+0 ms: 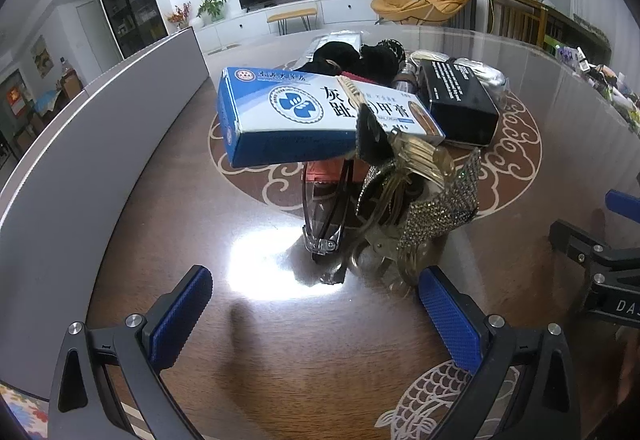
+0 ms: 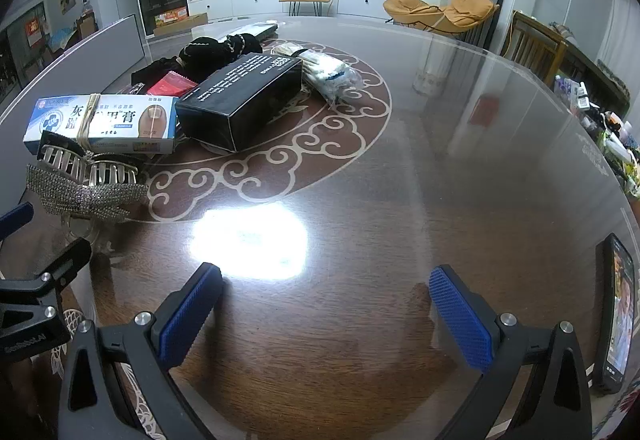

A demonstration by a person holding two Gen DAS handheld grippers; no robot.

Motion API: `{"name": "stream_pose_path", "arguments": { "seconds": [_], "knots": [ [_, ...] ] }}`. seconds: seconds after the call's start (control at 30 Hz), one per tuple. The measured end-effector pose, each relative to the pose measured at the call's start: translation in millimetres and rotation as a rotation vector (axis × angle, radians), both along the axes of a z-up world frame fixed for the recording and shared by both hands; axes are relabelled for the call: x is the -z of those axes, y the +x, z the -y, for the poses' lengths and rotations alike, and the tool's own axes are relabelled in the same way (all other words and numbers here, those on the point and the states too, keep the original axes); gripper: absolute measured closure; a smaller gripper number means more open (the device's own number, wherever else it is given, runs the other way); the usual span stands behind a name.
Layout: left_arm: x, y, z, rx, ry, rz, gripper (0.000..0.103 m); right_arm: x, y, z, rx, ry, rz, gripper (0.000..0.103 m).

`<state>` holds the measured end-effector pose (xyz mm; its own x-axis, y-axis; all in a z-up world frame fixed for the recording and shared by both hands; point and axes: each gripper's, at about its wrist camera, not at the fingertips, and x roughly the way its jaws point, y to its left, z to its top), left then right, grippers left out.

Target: Organize objects

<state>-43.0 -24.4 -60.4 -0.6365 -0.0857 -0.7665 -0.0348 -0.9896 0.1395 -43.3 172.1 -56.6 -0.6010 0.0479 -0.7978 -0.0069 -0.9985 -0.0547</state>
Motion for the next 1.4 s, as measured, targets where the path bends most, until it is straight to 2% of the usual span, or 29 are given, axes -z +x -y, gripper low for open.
{"name": "stream_pose_path", "arguments": {
  "seconds": [0.23, 0.47, 1.4],
  "knots": [
    [1.2, -2.3, 4.7, -0.003, 0.039, 0.019, 0.000, 0.5, 0.0, -0.5, 0.000, -0.009, 0.003, 0.000],
    [6.8, -7.9, 16.6, -0.010, 0.139, 0.065, 0.000, 0.8, 0.0, -1.3, 0.001, -0.016, 0.006, 0.000],
    [7.2, -8.3, 16.1, -0.007, 0.138, 0.064, 0.000, 2.1, -1.9, -3.6, 0.001, -0.036, 0.014, 0.000]
  ]
}}
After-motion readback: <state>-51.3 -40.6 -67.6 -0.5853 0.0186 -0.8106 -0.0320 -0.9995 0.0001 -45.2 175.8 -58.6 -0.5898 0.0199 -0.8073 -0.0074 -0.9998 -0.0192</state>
